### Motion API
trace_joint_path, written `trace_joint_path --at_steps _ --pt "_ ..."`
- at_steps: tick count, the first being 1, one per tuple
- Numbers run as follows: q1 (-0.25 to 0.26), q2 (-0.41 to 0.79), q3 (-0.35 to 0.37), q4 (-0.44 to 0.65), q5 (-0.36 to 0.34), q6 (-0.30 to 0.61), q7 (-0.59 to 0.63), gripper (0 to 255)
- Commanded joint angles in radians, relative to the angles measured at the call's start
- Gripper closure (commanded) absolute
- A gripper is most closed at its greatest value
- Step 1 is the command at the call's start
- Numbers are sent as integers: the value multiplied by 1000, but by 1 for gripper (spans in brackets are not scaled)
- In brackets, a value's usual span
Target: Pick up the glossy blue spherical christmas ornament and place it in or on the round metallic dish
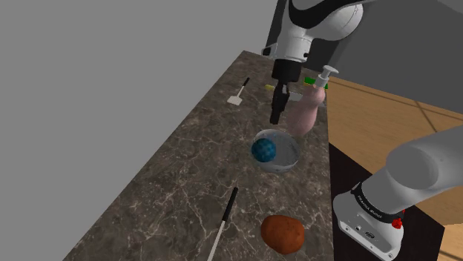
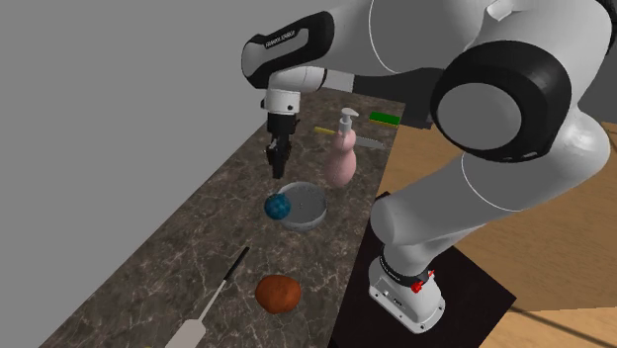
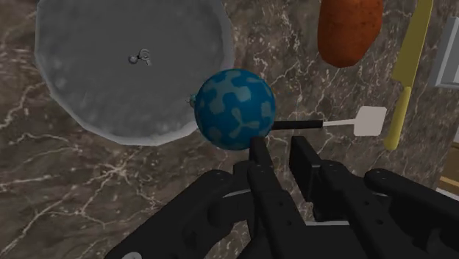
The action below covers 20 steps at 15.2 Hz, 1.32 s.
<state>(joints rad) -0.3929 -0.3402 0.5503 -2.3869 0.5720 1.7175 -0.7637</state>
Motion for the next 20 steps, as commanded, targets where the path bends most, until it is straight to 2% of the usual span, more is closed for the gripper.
trace_joint_path --at_steps 1,2,5,6,10,12,20 --pt "-24 -8 -38 2 -31 -31 -41 255" --pt "-36 -13 -55 1 -46 -44 -61 255" --pt "-32 -4 -45 -12 -39 -19 -59 255" --pt "-32 -4 -45 -12 -39 -19 -59 0" --pt "95 -245 -92 -306 30 223 -543 0" --pt "166 -322 -124 -435 80 356 -770 0" --pt "196 -235 -72 -480 149 493 -789 0"
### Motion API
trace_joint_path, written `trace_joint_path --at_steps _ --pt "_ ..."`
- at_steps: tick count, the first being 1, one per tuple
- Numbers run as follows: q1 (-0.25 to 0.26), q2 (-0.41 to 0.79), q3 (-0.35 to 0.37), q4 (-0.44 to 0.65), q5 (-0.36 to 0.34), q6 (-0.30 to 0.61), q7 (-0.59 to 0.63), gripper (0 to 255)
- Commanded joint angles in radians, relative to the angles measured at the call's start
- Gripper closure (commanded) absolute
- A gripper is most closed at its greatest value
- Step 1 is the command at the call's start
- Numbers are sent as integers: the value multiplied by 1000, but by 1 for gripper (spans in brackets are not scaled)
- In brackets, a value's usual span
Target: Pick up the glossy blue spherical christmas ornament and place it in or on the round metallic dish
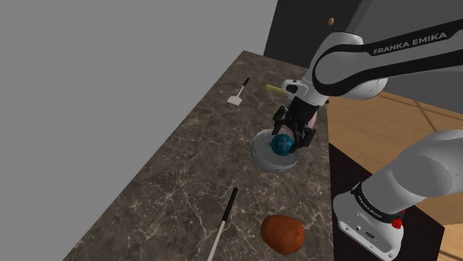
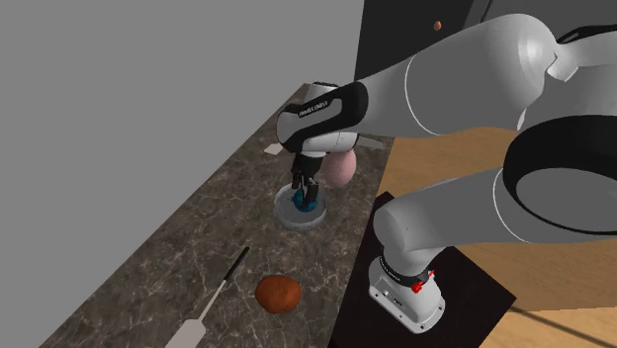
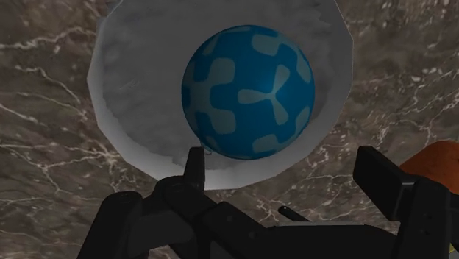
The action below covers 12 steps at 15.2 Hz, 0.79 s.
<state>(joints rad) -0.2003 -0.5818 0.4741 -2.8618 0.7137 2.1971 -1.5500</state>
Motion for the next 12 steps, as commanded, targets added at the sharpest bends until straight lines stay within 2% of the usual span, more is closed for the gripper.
trace_joint_path --at_steps 1,7,8,12 --pt "3 7 5 -6 7 13 -3 0" --pt "3 7 4 -6 7 13 -3 0" --pt "3 7 5 -5 7 13 -3 255" --pt "2 10 3 -8 7 17 -7 255"
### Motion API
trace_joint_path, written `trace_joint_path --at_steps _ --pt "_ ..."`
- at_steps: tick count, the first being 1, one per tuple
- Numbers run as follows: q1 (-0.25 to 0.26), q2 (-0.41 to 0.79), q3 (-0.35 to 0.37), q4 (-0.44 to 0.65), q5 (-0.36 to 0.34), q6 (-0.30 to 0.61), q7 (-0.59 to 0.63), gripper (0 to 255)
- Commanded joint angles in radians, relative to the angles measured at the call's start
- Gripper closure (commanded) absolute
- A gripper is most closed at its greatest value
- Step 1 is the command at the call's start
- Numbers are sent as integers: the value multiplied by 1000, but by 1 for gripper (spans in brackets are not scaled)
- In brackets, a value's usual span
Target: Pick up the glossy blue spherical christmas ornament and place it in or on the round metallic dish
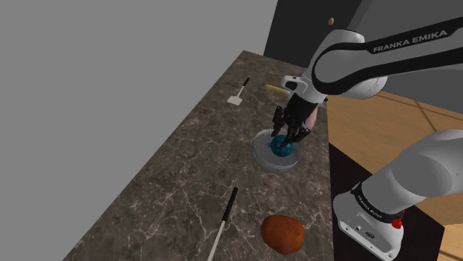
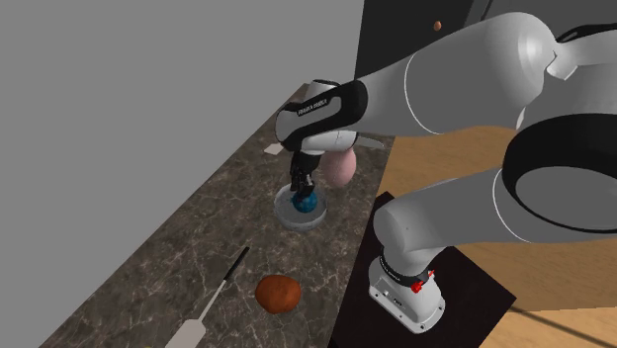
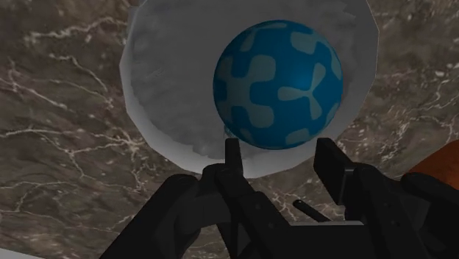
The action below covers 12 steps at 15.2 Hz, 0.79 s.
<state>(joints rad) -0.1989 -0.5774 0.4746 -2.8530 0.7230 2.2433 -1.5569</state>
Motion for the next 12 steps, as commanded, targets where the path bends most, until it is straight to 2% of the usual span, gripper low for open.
trace_joint_path --at_steps 1,4,5,12 --pt "-2 7 1 -14 -5 -31 -1 255" --pt "-13 0 -15 -25 -15 -35 -22 255" --pt "2 3 4 -14 -2 -33 4 255" --pt "-3 -86 -34 29 -54 -159 48 255"
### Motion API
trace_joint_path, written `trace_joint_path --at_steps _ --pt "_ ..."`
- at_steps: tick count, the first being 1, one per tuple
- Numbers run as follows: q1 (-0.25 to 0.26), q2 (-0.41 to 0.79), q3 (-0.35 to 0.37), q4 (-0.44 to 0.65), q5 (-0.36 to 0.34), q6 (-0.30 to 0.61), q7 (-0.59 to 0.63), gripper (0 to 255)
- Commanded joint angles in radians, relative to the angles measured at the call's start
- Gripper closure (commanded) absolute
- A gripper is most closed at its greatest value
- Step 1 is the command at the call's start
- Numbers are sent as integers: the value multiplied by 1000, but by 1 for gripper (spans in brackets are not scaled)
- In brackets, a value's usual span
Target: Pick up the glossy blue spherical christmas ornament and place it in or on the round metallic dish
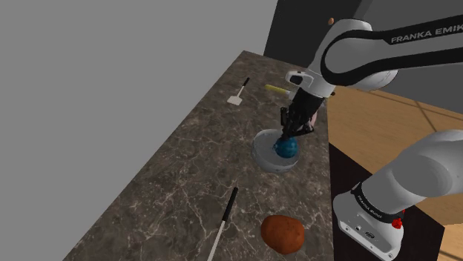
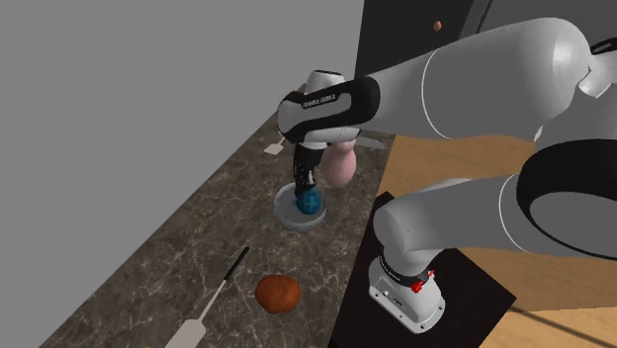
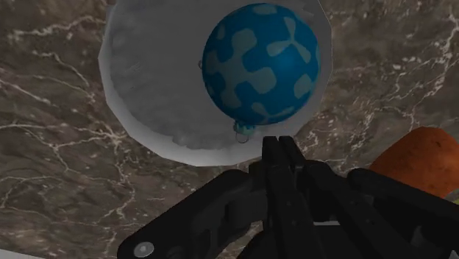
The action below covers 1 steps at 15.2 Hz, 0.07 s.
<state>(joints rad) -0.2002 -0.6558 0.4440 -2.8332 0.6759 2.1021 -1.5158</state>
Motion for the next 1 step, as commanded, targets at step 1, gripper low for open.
trace_joint_path --at_steps 1 --pt "-3 -18 -8 16 -14 -35 13 255"
